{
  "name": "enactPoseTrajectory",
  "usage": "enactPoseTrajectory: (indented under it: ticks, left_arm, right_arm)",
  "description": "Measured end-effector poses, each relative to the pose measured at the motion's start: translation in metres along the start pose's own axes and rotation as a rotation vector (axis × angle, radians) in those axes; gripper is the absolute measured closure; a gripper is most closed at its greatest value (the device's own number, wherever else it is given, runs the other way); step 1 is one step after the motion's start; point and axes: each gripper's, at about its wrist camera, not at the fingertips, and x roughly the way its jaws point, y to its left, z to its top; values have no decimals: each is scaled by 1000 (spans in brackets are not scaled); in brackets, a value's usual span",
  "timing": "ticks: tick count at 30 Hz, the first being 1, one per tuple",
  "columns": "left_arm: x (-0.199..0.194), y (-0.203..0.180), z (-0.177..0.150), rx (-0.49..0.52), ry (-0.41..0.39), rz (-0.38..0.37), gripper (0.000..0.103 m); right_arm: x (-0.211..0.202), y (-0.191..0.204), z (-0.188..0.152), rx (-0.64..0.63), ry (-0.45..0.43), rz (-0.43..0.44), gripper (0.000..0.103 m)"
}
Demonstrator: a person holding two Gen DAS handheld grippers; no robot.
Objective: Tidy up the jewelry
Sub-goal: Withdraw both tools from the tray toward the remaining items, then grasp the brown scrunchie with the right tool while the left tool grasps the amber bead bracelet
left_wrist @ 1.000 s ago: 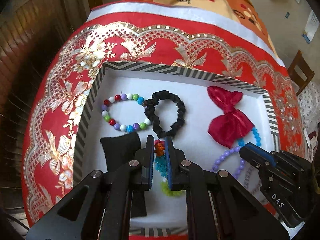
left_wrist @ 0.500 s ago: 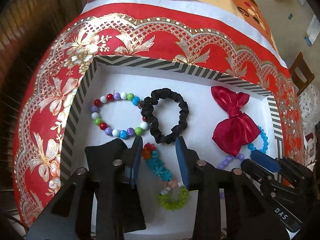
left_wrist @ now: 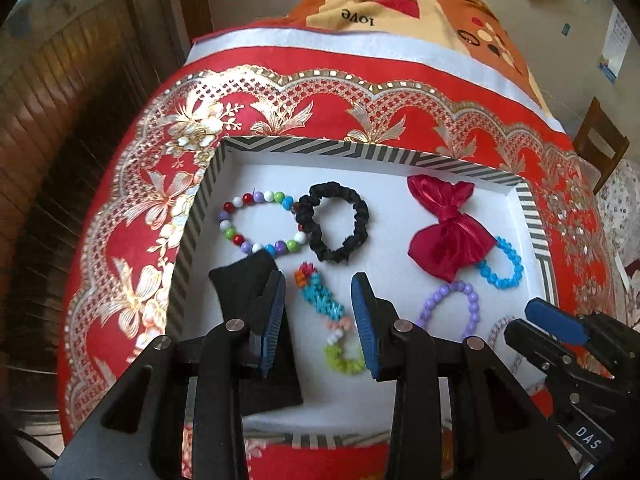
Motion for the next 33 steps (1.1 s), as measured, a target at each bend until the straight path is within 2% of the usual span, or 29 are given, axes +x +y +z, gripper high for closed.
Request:
enactPoseTrajectory:
  ticks: [6,23,33]
  left_arm:
    - [-19,-8,-21,13,-18,8,70]
    - [-70,-33,-85,52,-47,2,70]
    - [-94,-42,-114,55,-57,-5,70]
  right_arm:
    - [-27,3,-19,20,-38,-11,65]
    - [-90,-6,-90,60,-68,-69,62]
    - [-113,-13,-130,78,-68,-82,61]
